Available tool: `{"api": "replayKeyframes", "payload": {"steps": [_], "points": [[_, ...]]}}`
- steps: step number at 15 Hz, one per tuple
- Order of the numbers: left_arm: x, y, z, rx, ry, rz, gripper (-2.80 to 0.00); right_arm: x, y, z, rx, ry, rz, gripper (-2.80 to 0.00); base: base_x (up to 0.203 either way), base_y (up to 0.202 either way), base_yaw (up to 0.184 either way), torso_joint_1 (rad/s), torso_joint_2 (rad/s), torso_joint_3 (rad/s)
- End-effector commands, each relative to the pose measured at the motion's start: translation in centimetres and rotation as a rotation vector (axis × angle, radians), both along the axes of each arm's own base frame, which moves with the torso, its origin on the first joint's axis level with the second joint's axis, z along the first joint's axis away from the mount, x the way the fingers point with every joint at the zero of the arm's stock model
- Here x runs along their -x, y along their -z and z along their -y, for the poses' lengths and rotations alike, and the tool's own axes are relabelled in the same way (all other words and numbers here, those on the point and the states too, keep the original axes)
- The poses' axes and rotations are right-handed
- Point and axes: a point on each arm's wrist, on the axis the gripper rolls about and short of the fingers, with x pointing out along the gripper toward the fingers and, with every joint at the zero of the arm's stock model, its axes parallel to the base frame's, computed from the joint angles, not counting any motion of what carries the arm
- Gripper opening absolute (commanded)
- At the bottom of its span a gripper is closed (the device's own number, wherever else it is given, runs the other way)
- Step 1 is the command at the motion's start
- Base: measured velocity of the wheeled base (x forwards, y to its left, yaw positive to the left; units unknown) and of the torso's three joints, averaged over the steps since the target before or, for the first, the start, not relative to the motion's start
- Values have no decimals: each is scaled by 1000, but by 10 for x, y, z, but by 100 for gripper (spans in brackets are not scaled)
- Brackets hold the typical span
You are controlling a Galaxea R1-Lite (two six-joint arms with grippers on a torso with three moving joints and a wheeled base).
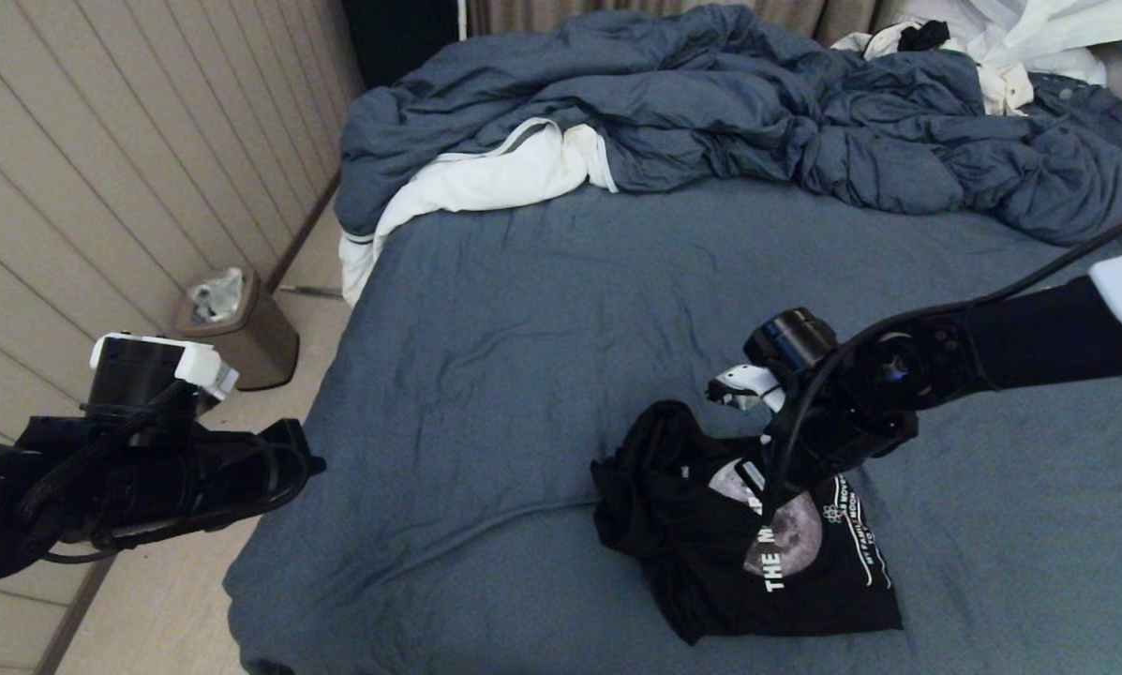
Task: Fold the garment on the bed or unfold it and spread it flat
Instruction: Fold the black T-shirt
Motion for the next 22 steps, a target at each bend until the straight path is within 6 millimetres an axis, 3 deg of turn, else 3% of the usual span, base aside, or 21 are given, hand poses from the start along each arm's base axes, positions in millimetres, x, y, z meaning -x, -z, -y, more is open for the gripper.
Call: {"api": "replayKeyframes", "payload": {"steps": [1, 5, 13, 19, 22], "points": [[0, 0, 0, 3, -2, -1, -280, -10, 10, 4, 9, 18, -22, -280, 0, 0, 0, 0, 0, 0], [0, 0, 0, 3, -3, 0, -280, -12, 31, -13, 23, -22, -73, -280, 0, 0, 0, 0, 0, 0], [0, 0, 0, 5, -3, 0, -280, 41, 51, -92, 63, -274, -155, -280, 0, 0, 0, 0, 0, 0], [0, -1, 0, 4, -4, 4, -280, 99, 43, -146, 64, -459, -148, -280, 0, 0, 0, 0, 0, 0], [0, 0, 0, 4, -4, 2, -280, 108, 32, -153, 42, -490, -113, -280, 0, 0, 0, 0, 0, 0]]}}
